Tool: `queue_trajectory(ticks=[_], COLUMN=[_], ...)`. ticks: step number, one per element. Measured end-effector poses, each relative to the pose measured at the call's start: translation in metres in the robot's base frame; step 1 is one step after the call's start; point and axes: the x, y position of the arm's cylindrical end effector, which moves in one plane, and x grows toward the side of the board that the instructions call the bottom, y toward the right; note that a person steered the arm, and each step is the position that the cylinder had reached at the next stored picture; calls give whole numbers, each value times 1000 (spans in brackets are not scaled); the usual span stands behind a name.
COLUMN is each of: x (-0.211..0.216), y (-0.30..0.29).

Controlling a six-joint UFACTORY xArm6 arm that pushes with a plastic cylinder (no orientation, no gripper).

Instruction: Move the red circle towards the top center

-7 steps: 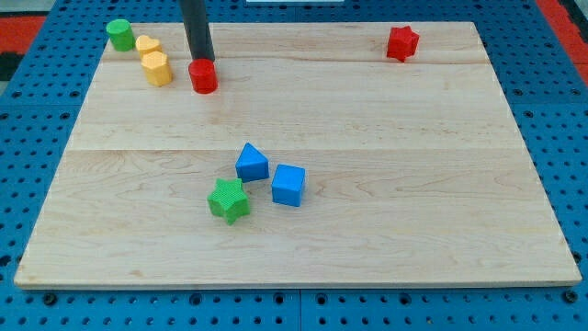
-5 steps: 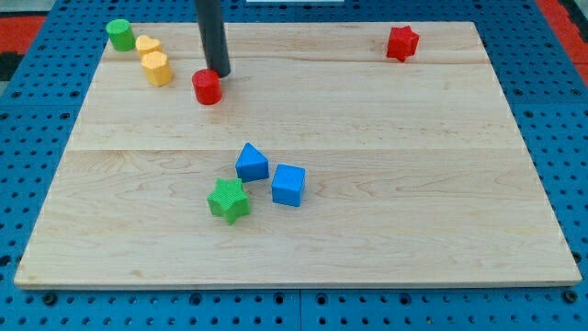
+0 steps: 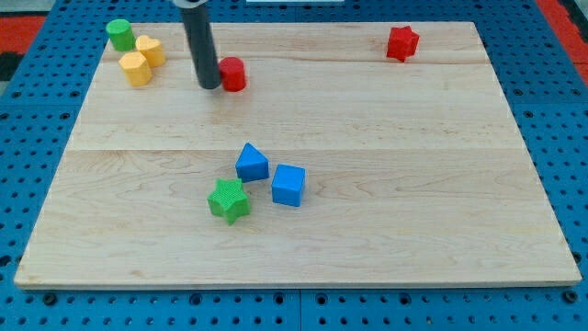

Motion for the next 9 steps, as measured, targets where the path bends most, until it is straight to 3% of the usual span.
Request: queue_trajectory(ticks=[1,3,5,7,8,9], x=[-4,-14,-28,-52,-70,-55], y=[52,5,101,71,107,151])
